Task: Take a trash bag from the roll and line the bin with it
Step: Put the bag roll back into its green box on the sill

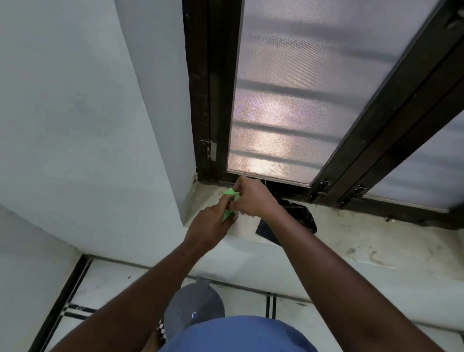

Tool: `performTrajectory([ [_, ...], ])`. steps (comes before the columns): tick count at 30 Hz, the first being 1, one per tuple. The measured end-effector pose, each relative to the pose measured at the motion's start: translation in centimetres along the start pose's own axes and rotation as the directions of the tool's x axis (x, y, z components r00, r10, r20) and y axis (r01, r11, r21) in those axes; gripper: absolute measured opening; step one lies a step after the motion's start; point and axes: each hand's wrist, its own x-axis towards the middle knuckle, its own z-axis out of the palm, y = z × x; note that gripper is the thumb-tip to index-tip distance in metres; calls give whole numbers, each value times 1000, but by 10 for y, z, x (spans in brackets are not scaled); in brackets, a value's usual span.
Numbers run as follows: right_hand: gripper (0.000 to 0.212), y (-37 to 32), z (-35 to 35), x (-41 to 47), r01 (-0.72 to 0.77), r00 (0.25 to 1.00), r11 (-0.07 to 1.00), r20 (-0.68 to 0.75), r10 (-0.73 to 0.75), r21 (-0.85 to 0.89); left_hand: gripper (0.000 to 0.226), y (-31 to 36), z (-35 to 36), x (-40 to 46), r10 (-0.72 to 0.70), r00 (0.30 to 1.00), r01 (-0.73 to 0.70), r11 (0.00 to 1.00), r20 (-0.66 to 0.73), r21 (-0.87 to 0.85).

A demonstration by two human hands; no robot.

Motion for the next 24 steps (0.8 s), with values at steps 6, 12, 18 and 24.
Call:
performTrajectory([
  [6,52,31,27,-19,-115,993,855,64,96,506,44,-9,-1,2,-119,990,93,951,-70,-295],
  [12,63,46,65,-35,-28,994,999,-101,32,40,37,-5,-3,10,-542,829,400,399,140,-825],
  [18,69,19,70,-26,-47,984,943,-147,101,330,70,-16,3,4,-714,665,576,304,218,-759],
  [24,49,36,87,-53,-99,939,983,-312,144,153,39,-9,-1,-17,-653,708,649,451,269,-612],
])
